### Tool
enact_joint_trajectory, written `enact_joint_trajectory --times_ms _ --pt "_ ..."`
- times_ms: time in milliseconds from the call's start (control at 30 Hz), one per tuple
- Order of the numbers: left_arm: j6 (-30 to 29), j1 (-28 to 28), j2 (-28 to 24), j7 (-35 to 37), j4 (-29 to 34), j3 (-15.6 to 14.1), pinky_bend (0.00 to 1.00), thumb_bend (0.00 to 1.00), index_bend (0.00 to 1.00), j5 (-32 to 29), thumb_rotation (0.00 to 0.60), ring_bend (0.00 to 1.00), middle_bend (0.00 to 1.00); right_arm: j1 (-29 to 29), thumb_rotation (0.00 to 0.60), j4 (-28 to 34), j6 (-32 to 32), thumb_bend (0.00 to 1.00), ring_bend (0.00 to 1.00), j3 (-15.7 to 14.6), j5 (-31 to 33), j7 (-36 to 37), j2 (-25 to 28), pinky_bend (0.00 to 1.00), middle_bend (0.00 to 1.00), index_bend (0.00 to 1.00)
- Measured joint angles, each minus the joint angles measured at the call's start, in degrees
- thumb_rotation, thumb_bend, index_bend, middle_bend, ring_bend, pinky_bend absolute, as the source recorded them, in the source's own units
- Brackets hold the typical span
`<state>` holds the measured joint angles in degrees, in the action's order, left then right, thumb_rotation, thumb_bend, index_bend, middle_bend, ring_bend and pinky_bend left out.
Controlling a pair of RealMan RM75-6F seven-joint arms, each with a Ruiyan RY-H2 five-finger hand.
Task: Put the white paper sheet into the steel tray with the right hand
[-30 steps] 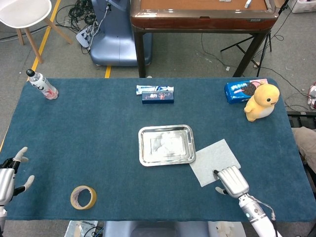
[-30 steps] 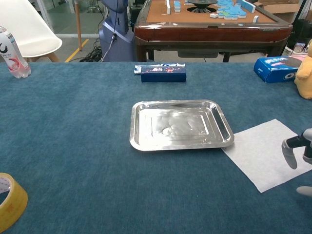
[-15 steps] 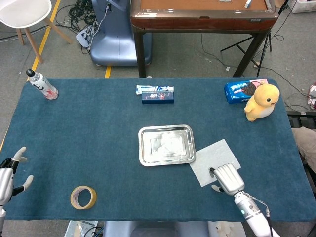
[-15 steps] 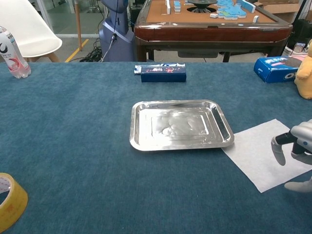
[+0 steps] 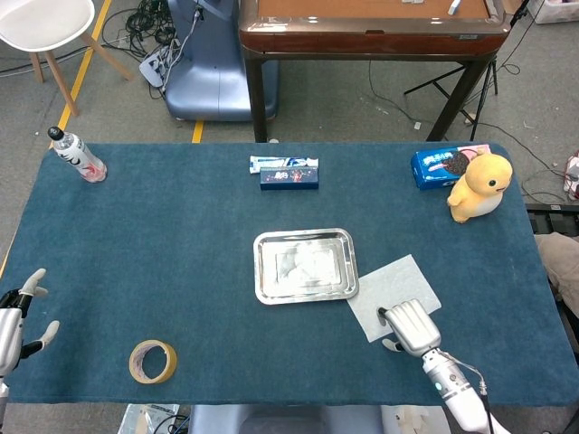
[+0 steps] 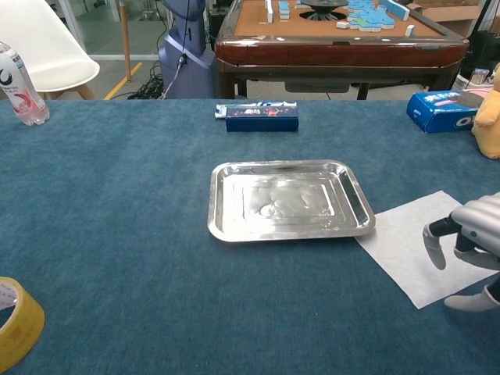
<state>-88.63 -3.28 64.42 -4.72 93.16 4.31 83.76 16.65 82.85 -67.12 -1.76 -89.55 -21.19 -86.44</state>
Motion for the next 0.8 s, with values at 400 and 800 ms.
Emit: enact_joint_trajectory --times_ms 400,800 --pt "-0.2 0.1 -0.2 0.3 0.1 0.1 0.46 0.26 0.11 0.0 0.600 0.29 0.36 1.1 0.600 -0.8 1.4 0.00 1.00 0.0 1.1 -0.6 -1.6 1.00 1.00 0.56" --pt "-0.5 0.2 -0.4 0.7 0.2 0.3 0.46 0.26 0.11 0.0 0.600 0.29 0.36 1.7 0.600 -1.5 2.2 0.01 1.00 -0.1 2.0 -1.1 -2.6 1.00 1.00 0.56"
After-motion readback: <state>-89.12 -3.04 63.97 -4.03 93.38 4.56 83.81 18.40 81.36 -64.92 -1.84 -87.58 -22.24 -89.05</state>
